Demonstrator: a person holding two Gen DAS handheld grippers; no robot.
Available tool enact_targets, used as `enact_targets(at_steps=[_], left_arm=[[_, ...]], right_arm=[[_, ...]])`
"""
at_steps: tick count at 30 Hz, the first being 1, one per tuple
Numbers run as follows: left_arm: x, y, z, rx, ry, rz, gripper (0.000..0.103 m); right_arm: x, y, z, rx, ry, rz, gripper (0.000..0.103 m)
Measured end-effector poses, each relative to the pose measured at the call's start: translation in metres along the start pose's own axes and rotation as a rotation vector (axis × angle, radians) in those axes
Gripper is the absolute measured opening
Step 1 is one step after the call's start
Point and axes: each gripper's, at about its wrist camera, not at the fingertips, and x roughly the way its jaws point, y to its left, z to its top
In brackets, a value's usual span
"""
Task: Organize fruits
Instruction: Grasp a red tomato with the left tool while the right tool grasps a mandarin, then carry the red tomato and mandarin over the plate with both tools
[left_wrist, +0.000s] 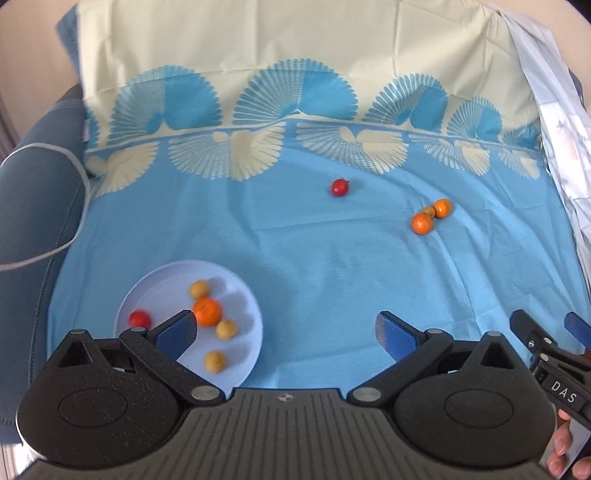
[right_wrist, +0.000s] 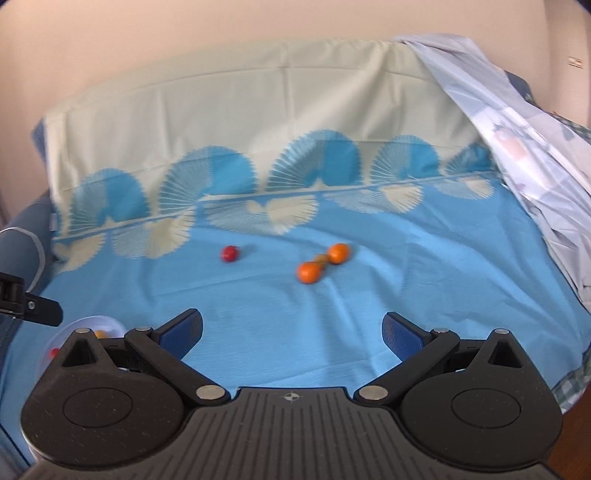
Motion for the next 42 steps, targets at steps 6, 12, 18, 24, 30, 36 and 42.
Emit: enact_targets(at_steps=[6, 12, 18, 24, 30, 36, 42], left_arm=[[0.088, -0.028, 0.054, 0.039, -0.032, 0.069, 0.103], [0.184, -0.052, 0.104, 0.074, -0.047, 0.104, 0.103], [0.265, -0.071, 0.138, 0.105, -0.022, 0.121, 0.103], [0.314, -0.084, 0.156, 0.157, 0.041, 0.090, 0.103], [0.319, -0.086, 0.160, 0.165, 0.032, 0.026, 0.038], [0.291, -0.088, 0.136, 0.197, 0.018, -0.012, 0.032], [0.230, -0.074, 0.095, 0.162, 0.019, -0.058, 0.032]], right_arm=[[0.073, -0.034, 0.012, 0.021, 0.037, -0.092, 0.102], [0.171, -0.063, 0.041, 0.013, 0.021, -0.188, 0.102], [0.285, -0.075, 0.045, -0.143, 0.097, -0.198, 0.102], [0.344, -0.065, 0.042, -0.248, 0.133, -0.129, 0.102], [0.353, -0.049, 0.046, -0.343, 0.069, -0.043, 0.065], [0.331, -0.042, 0.039, -0.201, 0.145, -0.011, 0.041], [0.277, -0.024, 0.010, -0.118, 0.205, 0.058, 0.041]])
